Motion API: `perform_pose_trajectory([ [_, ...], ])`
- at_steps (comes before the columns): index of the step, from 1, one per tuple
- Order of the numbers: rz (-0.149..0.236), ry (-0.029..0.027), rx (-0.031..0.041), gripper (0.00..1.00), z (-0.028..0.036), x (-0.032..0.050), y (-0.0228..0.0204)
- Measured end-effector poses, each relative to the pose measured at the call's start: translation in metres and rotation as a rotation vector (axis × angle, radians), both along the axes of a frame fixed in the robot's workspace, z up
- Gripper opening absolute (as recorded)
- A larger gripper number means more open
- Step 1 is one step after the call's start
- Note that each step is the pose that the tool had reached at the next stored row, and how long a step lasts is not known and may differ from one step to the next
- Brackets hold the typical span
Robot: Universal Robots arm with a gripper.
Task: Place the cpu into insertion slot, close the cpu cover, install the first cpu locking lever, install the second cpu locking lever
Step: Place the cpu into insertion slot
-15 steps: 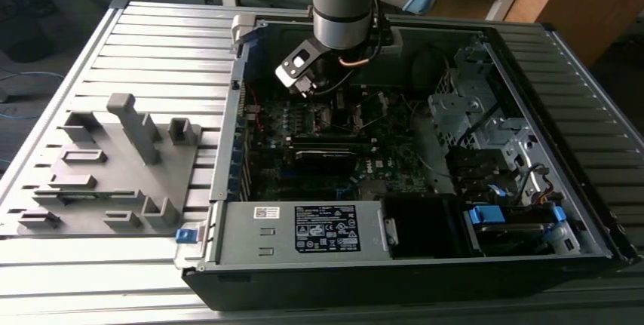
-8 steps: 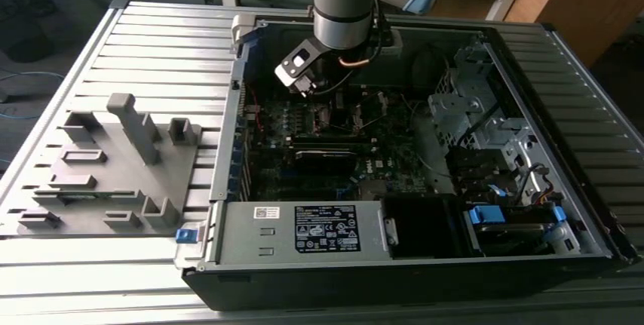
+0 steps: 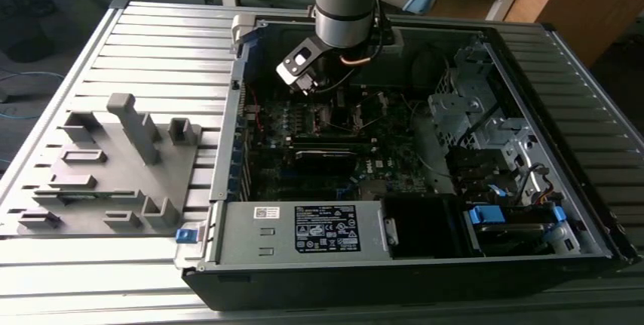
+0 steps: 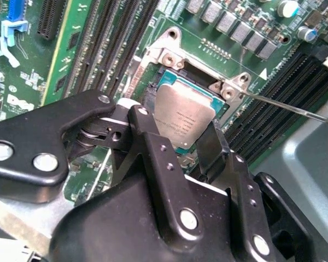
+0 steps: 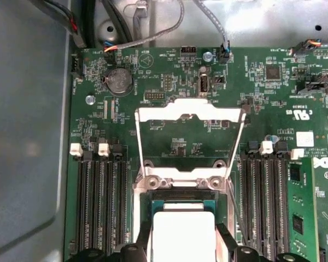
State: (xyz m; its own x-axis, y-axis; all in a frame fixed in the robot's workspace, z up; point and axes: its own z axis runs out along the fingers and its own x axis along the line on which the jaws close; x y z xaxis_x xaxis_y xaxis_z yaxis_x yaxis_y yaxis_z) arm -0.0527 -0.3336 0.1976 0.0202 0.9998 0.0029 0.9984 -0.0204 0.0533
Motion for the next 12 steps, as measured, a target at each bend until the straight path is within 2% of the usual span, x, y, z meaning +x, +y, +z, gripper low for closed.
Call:
perform_pose_trajectory([
  [12,0.0,0.0,0.0001,0.54,-0.0015,0.0022,0.0006],
])
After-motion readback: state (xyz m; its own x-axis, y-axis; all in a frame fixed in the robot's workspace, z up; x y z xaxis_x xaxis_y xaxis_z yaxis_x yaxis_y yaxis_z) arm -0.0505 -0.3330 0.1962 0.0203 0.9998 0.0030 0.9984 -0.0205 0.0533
